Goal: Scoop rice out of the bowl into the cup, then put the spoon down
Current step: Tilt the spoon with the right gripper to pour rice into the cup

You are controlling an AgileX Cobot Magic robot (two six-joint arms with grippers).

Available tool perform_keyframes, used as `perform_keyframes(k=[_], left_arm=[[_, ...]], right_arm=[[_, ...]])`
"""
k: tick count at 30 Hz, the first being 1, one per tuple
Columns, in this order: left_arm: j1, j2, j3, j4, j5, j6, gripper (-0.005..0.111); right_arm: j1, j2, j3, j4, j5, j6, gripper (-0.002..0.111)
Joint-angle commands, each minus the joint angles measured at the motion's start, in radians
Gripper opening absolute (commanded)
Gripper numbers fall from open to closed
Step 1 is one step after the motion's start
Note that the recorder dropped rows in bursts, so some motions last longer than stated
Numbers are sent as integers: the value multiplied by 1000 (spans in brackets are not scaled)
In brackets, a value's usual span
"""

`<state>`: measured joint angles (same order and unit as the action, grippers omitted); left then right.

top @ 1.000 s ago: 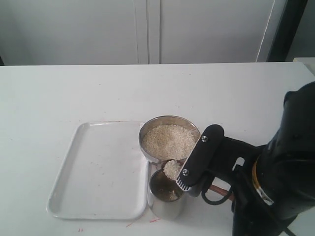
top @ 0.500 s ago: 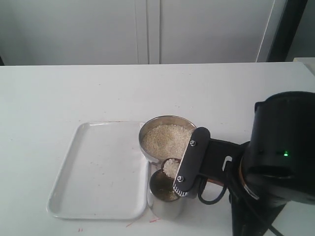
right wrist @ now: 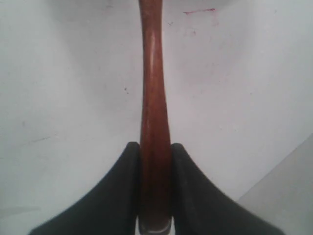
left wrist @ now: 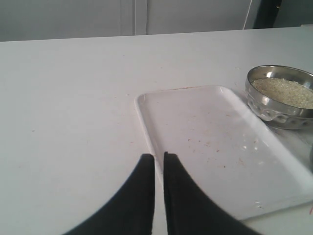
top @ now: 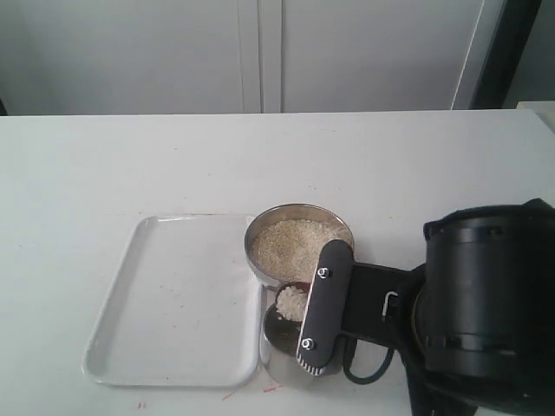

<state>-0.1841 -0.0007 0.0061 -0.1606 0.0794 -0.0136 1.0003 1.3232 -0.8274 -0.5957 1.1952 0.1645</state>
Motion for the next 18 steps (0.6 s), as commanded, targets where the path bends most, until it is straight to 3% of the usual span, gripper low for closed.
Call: perform_keyframes(k=[1, 18], left_arm=[[-3, 1, -6, -10, -3, -5, 14], [-3, 1, -6, -10, -3, -5, 14]], right_arm=[[5, -2, 15, -70, 26, 26, 0], [56, -7, 107, -149, -26, 109, 0]])
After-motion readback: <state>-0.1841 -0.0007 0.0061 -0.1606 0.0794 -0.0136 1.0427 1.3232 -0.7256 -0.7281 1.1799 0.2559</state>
